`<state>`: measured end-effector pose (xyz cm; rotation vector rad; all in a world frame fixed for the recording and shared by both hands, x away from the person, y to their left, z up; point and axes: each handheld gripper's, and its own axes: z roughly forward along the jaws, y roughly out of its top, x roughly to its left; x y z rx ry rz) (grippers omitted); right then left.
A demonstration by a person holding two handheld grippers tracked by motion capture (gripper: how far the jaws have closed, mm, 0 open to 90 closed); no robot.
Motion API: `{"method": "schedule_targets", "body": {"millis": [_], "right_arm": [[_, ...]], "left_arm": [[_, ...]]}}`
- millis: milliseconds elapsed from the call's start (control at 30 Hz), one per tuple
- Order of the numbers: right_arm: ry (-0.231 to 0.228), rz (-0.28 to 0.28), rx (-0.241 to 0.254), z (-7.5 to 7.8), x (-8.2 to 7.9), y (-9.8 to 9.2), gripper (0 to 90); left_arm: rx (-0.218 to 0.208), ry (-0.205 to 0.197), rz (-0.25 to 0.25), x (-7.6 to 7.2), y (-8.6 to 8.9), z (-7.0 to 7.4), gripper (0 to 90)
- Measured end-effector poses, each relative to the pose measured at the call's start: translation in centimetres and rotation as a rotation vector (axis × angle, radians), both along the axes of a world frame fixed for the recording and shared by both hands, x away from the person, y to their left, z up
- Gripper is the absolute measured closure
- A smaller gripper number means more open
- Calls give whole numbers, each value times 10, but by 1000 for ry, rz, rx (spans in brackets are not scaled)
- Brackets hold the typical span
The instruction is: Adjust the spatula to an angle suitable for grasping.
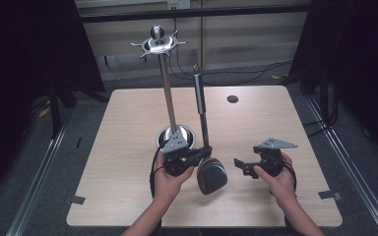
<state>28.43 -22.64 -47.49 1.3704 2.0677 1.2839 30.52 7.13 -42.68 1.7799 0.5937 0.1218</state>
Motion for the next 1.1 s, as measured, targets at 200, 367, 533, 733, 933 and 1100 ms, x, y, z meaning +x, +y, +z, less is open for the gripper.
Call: {"method": "schedule_targets", "body": {"millis": [200, 367, 533, 733, 933, 1100], "right_arm": [[12, 16, -27, -5, -3, -1, 34], [13, 19, -37, -7, -7, -3, 33], [7, 24, -44, -8, -9, -2, 33], [6, 26, -60, -10, -9, -2, 33], [8, 25, -68, -12, -9, -3, 33], [8, 22, -69, -12, -10, -3, 33]], "left_arm": [[-6, -16, -8, -2, 3, 2, 879], [-10, -28, -10, -3, 10, 4, 879], [-9, -39, -5, -4, 15, 7, 879], [12, -66, 15, -7, 23, 12, 878], [-12, -76, 20, -8, 26, 15, 879], [-2, -95, 29, -7, 31, 19, 879]]}}
